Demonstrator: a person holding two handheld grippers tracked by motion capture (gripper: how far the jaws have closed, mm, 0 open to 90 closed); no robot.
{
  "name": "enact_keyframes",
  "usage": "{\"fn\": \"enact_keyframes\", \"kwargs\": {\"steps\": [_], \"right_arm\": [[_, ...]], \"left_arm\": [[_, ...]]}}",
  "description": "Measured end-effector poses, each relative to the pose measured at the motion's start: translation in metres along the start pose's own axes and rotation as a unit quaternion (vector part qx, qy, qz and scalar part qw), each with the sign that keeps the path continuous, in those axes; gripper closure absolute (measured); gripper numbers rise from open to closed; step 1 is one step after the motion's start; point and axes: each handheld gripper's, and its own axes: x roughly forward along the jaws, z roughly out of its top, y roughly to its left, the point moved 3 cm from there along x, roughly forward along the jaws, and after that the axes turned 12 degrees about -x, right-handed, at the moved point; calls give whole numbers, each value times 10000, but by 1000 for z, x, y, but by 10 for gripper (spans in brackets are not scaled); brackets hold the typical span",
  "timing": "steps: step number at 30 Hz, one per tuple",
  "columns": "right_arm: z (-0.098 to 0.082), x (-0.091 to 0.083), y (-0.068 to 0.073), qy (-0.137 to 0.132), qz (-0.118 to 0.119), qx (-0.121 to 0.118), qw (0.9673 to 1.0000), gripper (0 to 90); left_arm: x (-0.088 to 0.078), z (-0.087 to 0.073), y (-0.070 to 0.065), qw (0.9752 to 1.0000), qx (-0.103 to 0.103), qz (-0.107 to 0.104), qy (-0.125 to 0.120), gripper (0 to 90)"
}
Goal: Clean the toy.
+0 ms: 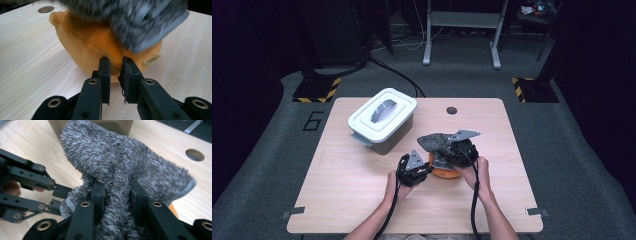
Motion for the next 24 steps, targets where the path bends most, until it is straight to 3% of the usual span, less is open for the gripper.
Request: {"fn": "enact_keyframes", "kwargs": {"steps": [5,10,12,17,24], "right_arm": [[-3,7,5,118,-172,-245,9995,699],[-6,3,6,118,-322,-167,9993,699],[-10,-1,2,124,-394,-259,9988,699],[-22,-9,-5,57,-472,25,9989,698],[-41,-19,-18,14,-540,369,9979,696]], "left_arm": [[2,-1,1,9999,-154,-4,28,823],[3,-1,-1,9999,-138,33,4,835],[3,-1,0,9999,-153,27,19,835],[3,-2,1,9997,-264,4,-14,835],[3,-2,1,9997,-249,0,-8,834]]}}
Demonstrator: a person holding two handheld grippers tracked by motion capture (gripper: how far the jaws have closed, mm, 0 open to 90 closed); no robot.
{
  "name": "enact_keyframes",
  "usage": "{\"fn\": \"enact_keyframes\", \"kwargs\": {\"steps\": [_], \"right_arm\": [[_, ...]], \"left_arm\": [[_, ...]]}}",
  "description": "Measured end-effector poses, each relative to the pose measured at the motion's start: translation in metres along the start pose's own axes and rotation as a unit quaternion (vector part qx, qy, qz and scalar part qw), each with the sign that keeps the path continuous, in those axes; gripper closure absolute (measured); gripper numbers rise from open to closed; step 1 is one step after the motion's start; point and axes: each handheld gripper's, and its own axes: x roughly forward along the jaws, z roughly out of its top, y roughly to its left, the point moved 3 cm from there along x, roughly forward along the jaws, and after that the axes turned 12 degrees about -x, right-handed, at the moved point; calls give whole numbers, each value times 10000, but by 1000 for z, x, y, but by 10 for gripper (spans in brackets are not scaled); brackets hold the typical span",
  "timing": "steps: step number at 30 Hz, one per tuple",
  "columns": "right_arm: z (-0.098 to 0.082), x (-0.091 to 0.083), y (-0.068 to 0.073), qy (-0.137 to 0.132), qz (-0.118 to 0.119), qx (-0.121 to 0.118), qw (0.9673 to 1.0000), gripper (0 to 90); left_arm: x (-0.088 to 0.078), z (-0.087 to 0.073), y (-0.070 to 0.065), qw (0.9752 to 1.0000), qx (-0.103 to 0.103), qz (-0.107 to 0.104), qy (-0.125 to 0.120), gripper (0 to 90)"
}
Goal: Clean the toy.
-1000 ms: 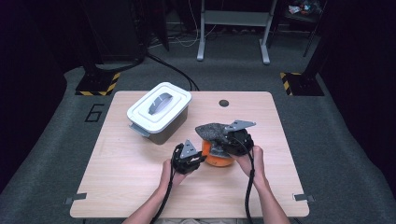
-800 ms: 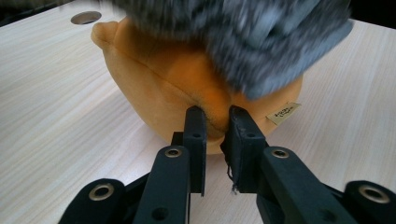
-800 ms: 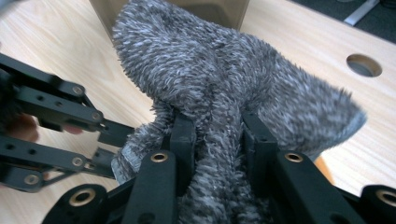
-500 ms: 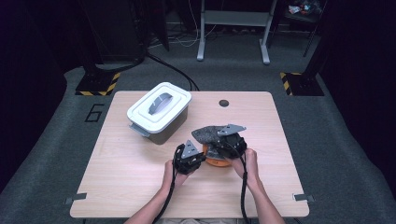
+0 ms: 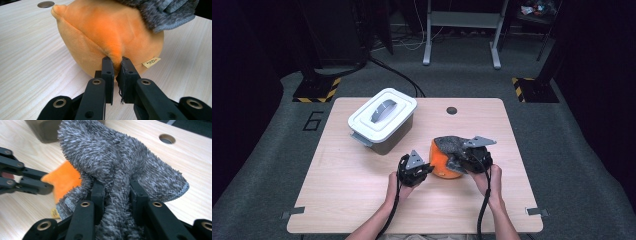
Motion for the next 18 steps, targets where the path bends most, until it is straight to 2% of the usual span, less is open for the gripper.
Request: {"fn": "enact_keyframes", "kwargs": {"steps": [6,7,11,18], "right_arm": [[-17,-3,-11,21,-1,270,9996,696],[-20,-4,-12,31,-23,371,9993,696],[-30,-4,-20,79,-68,505,9987,697],[-48,1,-29,199,-6,801,9966,703]], "left_arm": [[0,-1,0,10000,3,-32,20,834],[0,-1,0,10000,1,-18,3,833],[0,0,1,10000,11,-29,24,833],[0,0,0,10000,45,-36,33,833]]}}
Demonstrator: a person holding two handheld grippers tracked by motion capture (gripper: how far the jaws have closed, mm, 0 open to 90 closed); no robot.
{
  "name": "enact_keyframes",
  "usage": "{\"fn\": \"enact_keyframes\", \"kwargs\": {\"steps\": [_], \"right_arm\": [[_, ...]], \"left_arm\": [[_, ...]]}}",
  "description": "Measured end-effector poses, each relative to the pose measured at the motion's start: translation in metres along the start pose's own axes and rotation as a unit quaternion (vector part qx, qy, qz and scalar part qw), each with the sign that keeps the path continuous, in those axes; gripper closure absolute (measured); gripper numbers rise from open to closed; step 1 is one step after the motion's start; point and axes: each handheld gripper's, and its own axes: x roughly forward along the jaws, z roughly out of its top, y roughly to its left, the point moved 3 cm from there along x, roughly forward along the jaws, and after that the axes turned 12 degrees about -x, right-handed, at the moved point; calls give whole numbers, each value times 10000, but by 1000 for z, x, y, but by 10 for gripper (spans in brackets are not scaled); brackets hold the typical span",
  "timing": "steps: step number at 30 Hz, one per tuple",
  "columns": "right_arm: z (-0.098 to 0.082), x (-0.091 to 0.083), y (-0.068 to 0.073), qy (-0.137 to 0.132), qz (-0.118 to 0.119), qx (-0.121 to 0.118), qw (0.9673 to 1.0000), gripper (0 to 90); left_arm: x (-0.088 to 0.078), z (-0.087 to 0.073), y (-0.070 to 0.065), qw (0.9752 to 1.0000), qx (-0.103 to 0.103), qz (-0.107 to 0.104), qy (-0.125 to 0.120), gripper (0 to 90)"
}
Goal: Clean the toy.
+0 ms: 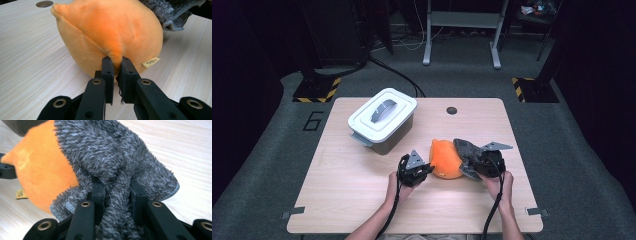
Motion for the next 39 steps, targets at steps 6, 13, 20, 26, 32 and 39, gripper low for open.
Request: {"fn": "enact_keyframes", "kwargs": {"steps": [6,13,20,26,32,39], "right_arm": [[-11,6,-8,164,-44,152,9997,705],[-20,20,-11,442,-94,237,9987,706],[-28,36,-6,805,-252,46,9964,710],[-29,30,-10,725,-294,71,9969,725],[-14,-10,-20,224,-425,114,9988,727],[29,-38,-8,-228,-149,-78,9996,723]], "left_arm": [[0,0,1,10000,-44,-7,21,833],[1,-1,1,10000,-97,-19,4,832],[0,-1,1,10000,-91,-22,-1,832],[-1,-1,2,9999,-101,-13,-15,831],[-2,0,2,10000,-47,-16,5,829],[-1,0,2,10000,-37,3,-56,828]]}}
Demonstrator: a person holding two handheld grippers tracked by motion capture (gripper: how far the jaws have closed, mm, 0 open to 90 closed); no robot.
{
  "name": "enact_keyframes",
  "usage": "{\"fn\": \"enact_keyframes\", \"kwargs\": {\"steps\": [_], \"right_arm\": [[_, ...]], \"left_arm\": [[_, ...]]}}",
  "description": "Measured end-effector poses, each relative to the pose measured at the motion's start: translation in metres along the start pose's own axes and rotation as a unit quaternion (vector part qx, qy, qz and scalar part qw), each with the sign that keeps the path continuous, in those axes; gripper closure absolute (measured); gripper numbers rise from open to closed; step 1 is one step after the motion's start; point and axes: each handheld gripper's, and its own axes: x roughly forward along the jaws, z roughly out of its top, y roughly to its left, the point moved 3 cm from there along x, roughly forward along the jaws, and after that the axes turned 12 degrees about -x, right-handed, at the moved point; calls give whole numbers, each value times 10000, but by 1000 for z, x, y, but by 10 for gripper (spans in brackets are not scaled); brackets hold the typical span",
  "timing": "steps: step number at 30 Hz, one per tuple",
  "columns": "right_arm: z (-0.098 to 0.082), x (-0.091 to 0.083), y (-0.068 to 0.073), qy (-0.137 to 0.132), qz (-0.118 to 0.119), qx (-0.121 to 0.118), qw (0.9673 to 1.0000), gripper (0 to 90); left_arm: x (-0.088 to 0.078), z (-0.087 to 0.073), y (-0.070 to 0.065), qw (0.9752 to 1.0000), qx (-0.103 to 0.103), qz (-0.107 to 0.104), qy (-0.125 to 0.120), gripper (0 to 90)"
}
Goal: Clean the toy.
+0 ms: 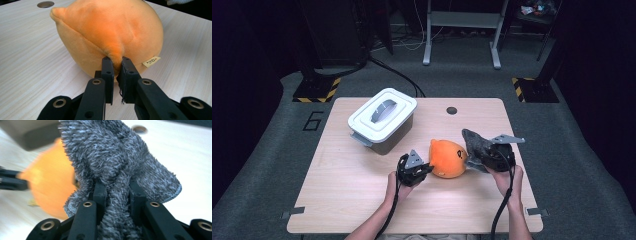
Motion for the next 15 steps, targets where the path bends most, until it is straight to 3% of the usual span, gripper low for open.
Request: {"fn": "enact_keyframes", "kwargs": {"steps": [4,9,15], "right_arm": [[28,7,21,15,248,-397,9989,721],[55,31,49,117,556,-809,9951,719],[62,53,71,214,761,-877,9930,716]], "left_arm": [[0,0,0,10000,-16,-19,-26,828],[0,0,-1,10000,-33,-42,-38,828],[1,1,-2,10000,38,-22,-40,829]]}}
